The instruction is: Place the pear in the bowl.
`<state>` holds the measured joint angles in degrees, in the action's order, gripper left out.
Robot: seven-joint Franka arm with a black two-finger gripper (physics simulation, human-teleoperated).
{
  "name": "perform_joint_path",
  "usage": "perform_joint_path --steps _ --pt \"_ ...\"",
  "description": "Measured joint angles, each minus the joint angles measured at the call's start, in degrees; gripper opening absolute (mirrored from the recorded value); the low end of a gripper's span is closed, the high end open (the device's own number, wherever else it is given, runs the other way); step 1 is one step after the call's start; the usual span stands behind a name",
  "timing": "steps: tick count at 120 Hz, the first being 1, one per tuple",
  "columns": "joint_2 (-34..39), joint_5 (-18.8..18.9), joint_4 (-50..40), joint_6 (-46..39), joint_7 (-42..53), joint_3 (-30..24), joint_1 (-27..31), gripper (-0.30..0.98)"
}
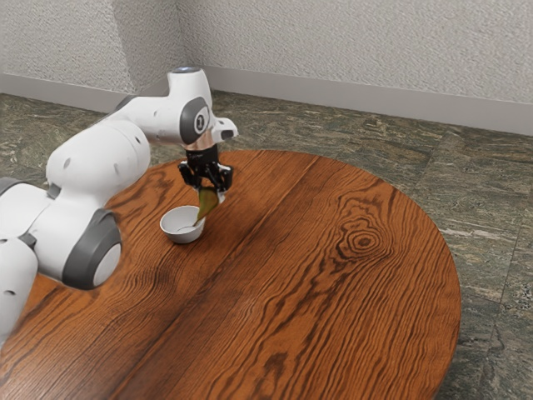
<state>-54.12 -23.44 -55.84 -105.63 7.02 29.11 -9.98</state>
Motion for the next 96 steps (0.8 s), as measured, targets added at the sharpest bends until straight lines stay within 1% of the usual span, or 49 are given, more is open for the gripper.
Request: perform_joint_path --steps 15,27,44,65,67,82,96 --pt "0.3 -1.6 -1.1 2.5 0.2 3.0 0.3 0.27" --pt "4.0 -2.9 -6.4 3.5 0.6 4.0 0.3 0.26" --pt "9.2 -3.5 -15.9 2.0 1.1 2.2 0.2 0.26" --pt "10.2 -3.5 -17.9 -0.1 1.6 1.1 0.3 0.25" --pt "10.2 -3.5 -18.0 -0.2 1.6 1.1 0.3 0.26" --pt "10.0 -3.9 -17.9 -0.8 2.2 1.1 0.3 0.44" --pt "9.8 -4.1 -17.9 -1.1 2.7 1.1 0.3 0.55"
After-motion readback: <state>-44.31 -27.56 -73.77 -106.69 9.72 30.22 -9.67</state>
